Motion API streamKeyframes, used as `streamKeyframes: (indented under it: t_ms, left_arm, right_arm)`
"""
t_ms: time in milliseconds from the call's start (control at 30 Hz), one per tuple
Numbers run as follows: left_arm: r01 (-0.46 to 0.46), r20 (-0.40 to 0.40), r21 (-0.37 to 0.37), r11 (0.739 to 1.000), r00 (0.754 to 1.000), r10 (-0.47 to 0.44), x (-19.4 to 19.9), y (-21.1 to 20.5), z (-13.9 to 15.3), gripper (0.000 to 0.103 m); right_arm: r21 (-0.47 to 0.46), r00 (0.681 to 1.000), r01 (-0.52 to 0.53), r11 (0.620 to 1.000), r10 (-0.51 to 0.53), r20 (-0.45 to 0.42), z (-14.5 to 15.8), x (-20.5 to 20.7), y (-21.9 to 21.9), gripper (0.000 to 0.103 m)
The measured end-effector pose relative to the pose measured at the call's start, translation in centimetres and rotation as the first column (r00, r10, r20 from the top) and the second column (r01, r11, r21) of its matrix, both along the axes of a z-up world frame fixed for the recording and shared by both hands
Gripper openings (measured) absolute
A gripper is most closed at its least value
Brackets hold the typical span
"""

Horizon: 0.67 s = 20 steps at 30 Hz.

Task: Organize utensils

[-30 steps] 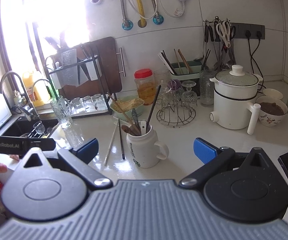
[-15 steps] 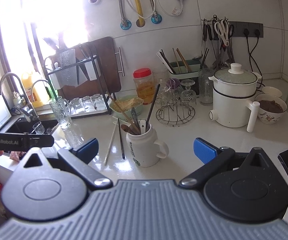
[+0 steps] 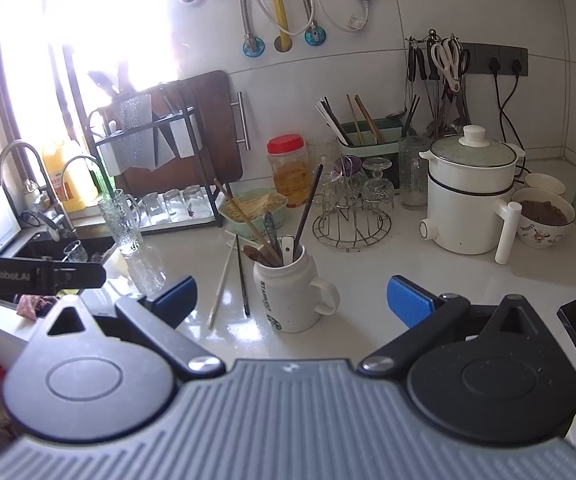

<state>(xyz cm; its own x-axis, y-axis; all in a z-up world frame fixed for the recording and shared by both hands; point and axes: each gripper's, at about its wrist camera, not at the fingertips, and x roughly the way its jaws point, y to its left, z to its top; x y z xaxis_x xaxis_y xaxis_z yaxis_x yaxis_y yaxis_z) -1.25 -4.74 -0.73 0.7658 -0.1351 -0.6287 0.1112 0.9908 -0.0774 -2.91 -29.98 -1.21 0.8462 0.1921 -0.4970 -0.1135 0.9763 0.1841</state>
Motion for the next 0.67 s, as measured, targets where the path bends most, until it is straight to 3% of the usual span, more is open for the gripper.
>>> streamKeyframes:
  t_ms: [667]
  left_arm:
    - [0.024,0.009,0.002,1.0,1.0,-0.024,0.4,-0.8,1.1,0.098]
  right_arm:
    - [0.013,1.0,0.017,1.0,-0.017,0.014,-0.2,0.0,-0.7,0.103]
